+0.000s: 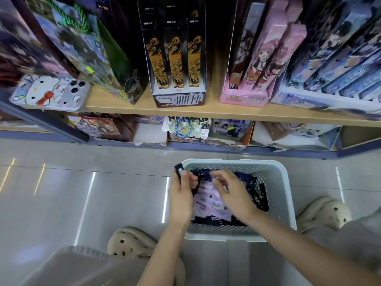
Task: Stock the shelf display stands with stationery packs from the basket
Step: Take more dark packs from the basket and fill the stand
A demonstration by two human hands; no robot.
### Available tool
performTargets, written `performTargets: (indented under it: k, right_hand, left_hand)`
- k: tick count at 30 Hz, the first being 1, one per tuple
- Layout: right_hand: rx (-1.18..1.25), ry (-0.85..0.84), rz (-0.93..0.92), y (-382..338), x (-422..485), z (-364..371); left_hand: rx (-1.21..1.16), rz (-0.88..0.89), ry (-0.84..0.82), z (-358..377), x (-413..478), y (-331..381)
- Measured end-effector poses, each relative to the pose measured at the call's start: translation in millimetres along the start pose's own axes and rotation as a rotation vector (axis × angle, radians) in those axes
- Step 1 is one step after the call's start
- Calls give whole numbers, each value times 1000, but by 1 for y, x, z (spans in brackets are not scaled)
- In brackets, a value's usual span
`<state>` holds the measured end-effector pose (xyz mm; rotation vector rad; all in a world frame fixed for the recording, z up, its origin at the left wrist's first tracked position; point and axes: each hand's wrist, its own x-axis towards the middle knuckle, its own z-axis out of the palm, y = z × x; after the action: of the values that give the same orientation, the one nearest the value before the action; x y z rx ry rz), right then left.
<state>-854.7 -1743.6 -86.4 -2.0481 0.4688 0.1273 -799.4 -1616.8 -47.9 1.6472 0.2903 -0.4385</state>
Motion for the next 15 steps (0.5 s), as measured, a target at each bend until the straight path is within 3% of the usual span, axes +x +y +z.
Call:
performTargets:
  k: [6,15]
  right_hand:
    - [-281,-298,276,55,29,12]
    - [-369,-222,98,52,19,44]
  left_hand:
    - [-10,-57,37,-16,12,-6]
    - [-20,-99,56,-19,10,-18]
